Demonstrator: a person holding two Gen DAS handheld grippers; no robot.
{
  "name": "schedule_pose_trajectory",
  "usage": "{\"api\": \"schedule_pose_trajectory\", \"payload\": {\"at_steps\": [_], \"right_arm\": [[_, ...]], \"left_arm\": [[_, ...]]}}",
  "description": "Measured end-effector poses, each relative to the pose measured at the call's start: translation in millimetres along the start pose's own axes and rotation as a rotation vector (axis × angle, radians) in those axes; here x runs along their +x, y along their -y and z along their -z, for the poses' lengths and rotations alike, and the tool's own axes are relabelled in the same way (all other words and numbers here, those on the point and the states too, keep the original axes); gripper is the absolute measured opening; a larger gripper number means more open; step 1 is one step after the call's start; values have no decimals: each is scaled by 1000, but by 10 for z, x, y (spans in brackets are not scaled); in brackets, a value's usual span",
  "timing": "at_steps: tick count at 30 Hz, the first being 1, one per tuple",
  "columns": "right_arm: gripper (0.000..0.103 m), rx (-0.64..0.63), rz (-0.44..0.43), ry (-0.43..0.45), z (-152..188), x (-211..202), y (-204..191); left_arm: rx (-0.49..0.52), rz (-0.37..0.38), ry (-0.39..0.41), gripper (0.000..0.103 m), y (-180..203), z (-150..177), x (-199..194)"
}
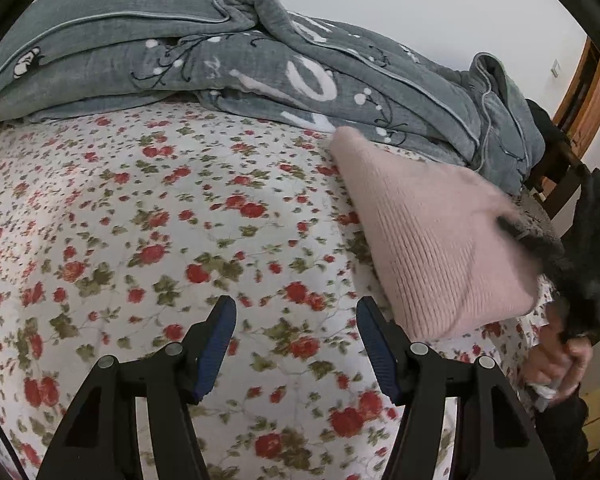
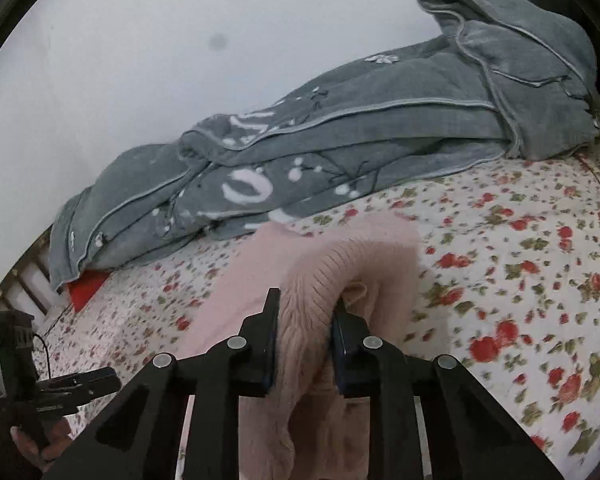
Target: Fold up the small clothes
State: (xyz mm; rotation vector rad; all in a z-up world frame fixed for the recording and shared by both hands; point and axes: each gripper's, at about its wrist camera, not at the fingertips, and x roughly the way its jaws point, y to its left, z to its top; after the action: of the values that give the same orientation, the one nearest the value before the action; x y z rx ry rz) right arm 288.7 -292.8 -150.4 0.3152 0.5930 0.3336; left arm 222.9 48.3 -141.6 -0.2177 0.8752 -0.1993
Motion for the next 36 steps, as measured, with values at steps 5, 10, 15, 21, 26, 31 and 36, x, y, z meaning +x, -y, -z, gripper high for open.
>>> {"api": "schedule_pose_trajectory", "payload": {"at_steps": [5,10,15,21,26,31,36], "right_arm": [[43,35,40,-145,85,235,182],[47,-18,75,-41,88,-274,69],[39,19,22,-50,238,-261,-43],[4,24,5,47,228,-418,12],[5,10,141,-100,456,-104,159],[20,-5,104,-39,315,-380,21],[55,-28,79,-46,86,-330,-125]], "left_arm": [[35,30,-7,60,185,-10,59],[37,42,-10,60,254,6,80],[3,60,-20,60,256,4,67],[28,50,7,61,247,46,-62],[4,98,-17,61,302,14,35],[12,139,-23,61,425,-80,151],[7,164,-44,61,542,-296,347]]}}
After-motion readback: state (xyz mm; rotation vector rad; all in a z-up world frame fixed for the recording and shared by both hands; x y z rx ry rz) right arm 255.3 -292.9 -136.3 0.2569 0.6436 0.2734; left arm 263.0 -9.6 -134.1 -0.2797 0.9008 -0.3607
